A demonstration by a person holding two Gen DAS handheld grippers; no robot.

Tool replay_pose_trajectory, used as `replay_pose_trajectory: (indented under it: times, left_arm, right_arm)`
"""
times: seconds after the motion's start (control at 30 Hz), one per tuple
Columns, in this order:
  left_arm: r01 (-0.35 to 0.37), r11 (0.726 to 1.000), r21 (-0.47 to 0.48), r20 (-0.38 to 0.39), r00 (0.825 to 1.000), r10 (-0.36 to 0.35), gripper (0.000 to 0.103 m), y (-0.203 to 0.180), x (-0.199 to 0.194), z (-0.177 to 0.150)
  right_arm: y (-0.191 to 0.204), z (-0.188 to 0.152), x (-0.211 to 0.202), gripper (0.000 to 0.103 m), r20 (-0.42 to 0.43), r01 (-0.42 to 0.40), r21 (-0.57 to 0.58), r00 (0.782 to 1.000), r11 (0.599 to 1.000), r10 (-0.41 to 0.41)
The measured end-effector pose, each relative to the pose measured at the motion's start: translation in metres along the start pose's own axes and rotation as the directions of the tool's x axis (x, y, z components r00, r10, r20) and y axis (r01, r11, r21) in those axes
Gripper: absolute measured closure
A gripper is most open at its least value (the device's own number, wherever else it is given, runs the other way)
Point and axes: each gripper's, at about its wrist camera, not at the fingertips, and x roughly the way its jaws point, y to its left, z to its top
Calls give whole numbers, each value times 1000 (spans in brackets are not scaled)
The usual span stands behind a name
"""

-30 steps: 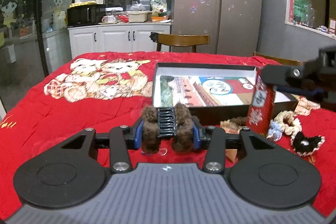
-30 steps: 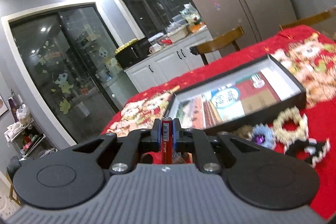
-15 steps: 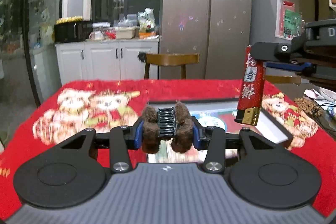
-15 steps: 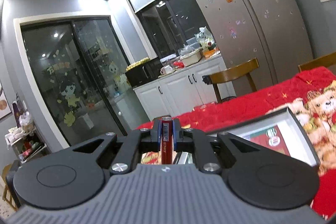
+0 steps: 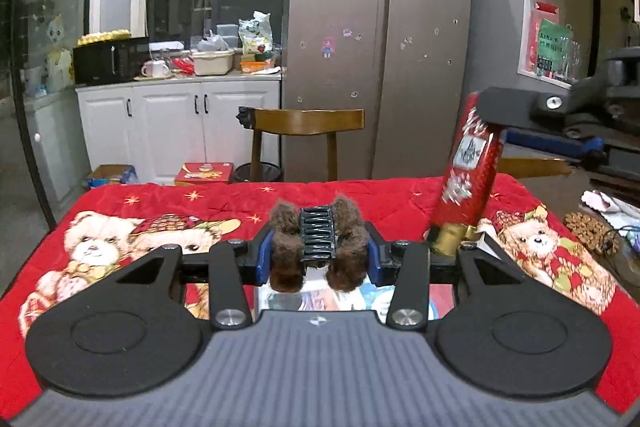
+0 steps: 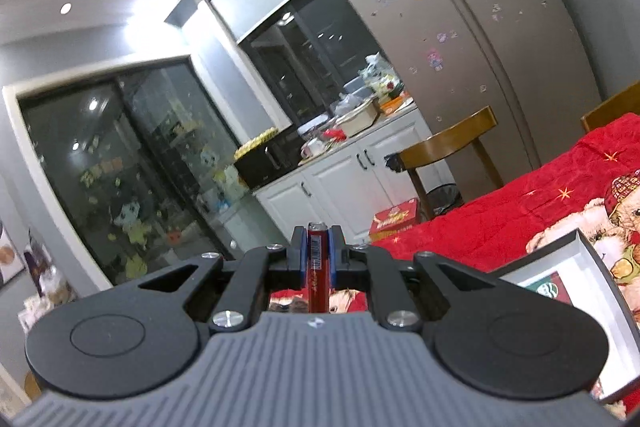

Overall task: Organize objects
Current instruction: 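Lift the bear and red snack bar and carry both toward the black box, then lower the bear and snack bar into the box and open both tools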

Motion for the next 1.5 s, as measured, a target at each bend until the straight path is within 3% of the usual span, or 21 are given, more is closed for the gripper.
replay_pose_trajectory:
  times: [0.27,0.5,0.63,0.77,1.0,1.5]
  left_arm:
    - [-16,999,-47,-40,999,15,53,14,53,11]
    - [31,994,-106,-61,997,-37,53,35,83,0]
    - [25,998,-52,-115,993,-31,53,36,111,-9]
    - [35,996,-83,-181,982,-50,53,46,132,-21]
    - [17,998,-63,-231,972,-31,53,49,152,-38]
    - [9,1000,-28,-280,960,-17,53,44,165,-50]
  right_arm:
    - [-29,10,35,91,4,57,58,998,997,-57]
    - [-44,3,67,91,-23,122,54,992,991,-120]
    - [-51,-6,80,91,-39,162,41,986,986,-161]
    - [-58,-14,91,91,-52,177,43,983,983,-175]
    - [-60,-28,114,91,-78,218,-17,973,976,-219]
    - [-75,-62,138,91,-192,272,-12,944,962,-270]
